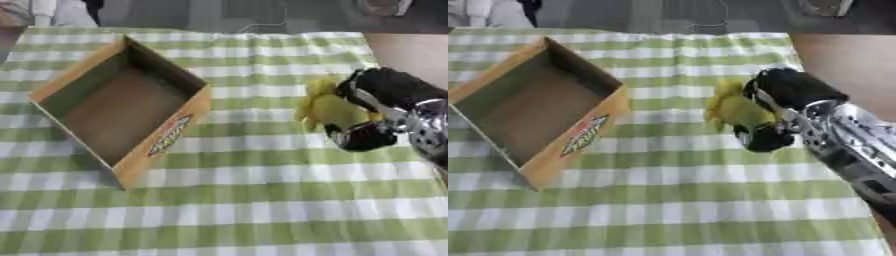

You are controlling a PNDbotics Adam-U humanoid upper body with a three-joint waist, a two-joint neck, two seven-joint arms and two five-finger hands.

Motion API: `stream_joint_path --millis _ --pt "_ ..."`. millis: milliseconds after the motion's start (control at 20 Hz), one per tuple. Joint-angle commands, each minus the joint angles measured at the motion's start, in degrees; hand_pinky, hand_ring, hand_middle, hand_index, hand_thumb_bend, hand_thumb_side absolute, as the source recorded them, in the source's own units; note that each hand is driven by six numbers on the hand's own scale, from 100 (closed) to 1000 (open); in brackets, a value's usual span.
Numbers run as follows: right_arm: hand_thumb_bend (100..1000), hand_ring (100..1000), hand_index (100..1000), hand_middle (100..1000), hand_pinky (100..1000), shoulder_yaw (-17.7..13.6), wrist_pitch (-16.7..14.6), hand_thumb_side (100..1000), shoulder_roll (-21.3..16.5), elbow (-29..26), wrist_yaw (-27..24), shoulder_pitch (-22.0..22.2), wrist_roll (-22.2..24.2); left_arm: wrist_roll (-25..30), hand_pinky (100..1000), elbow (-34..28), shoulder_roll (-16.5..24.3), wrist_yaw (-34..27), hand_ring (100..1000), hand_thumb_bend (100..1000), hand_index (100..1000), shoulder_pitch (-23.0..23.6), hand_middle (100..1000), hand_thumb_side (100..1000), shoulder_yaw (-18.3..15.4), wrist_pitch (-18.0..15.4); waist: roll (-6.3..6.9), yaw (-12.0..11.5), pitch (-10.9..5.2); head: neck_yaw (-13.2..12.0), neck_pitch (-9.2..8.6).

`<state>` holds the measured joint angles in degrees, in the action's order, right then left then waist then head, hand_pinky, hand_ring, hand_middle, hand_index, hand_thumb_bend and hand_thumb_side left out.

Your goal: Pick up objects on the table and place them in the box.

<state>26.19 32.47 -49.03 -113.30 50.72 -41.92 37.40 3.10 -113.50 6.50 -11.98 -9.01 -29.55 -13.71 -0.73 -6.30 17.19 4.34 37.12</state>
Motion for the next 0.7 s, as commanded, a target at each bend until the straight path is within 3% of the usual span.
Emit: stream_joint_path --millis 50,400,700 --pt "100 778 536 408 761 -0.9 2.6 338 0.5 -1.3 1.8 -4.5 5.0 0.2 729 -1.1 1.3 -0.3 649 100 724 0.0 600 903 0.2 0.0 0.09 -0.1 -1.32 0.3 -0.09" --pt "100 778 535 399 772 -0.2 2.8 357 10.2 0.4 6.3 -15.3 10.4 0.5 730 -1.1 1.2 -0.5 650 100 723 0.1 601 903 0.4 0.2 0.12 -0.8 -1.61 0.8 -0.05" --pt "100 777 533 391 781 0.2 2.9 365 20.3 8.0 9.9 -22.1 9.7 0.8 730 -1.1 1.0 -0.9 650 100 724 0.2 601 902 0.8 0.2 0.19 -1.9 -1.63 1.8 -0.28"
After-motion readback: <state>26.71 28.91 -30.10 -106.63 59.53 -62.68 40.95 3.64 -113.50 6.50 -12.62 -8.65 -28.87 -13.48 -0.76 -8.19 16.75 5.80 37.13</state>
